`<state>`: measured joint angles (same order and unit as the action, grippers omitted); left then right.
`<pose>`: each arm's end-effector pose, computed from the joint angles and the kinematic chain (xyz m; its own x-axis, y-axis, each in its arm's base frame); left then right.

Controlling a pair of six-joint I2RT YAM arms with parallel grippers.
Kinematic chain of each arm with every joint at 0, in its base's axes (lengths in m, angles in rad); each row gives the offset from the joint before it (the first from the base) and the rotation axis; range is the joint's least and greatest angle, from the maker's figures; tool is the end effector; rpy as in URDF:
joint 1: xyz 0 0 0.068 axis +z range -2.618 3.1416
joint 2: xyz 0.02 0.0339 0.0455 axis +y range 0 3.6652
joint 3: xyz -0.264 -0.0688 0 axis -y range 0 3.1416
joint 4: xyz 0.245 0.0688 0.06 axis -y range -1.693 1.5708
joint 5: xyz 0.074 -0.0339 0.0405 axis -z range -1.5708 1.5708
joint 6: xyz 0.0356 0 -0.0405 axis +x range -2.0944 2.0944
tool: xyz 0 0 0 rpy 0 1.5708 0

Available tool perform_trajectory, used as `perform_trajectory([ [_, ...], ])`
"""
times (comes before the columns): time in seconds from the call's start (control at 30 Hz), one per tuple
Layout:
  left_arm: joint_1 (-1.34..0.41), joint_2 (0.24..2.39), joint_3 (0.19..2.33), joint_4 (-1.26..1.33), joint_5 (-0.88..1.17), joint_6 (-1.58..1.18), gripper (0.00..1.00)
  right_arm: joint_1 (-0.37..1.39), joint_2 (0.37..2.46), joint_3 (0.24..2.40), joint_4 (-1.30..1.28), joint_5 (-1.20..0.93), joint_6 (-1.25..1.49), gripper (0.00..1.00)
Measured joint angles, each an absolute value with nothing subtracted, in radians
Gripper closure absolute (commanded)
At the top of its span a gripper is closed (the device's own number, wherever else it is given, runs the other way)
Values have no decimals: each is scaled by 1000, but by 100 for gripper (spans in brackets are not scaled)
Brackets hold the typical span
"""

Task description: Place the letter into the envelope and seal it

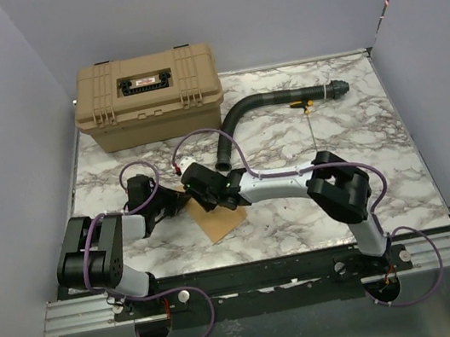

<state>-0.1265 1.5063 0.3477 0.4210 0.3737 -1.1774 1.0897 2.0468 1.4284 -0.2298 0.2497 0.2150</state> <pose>0.2319 -0.0426 0.1045 -0.6118 -0.7890 -0.0569 -0.4684 0.4193 -0.7777 0.2147 0.3923 0.1736 -0.5062 -0.5231 -0.6857 -0.6913 0.7215 -0.0400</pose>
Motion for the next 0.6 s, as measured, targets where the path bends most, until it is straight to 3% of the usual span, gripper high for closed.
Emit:
perform_trajectory([
  [0.6,-126,1502,367,370,365,-1232,100,1095,1935,1274,-206,246,237,99],
])
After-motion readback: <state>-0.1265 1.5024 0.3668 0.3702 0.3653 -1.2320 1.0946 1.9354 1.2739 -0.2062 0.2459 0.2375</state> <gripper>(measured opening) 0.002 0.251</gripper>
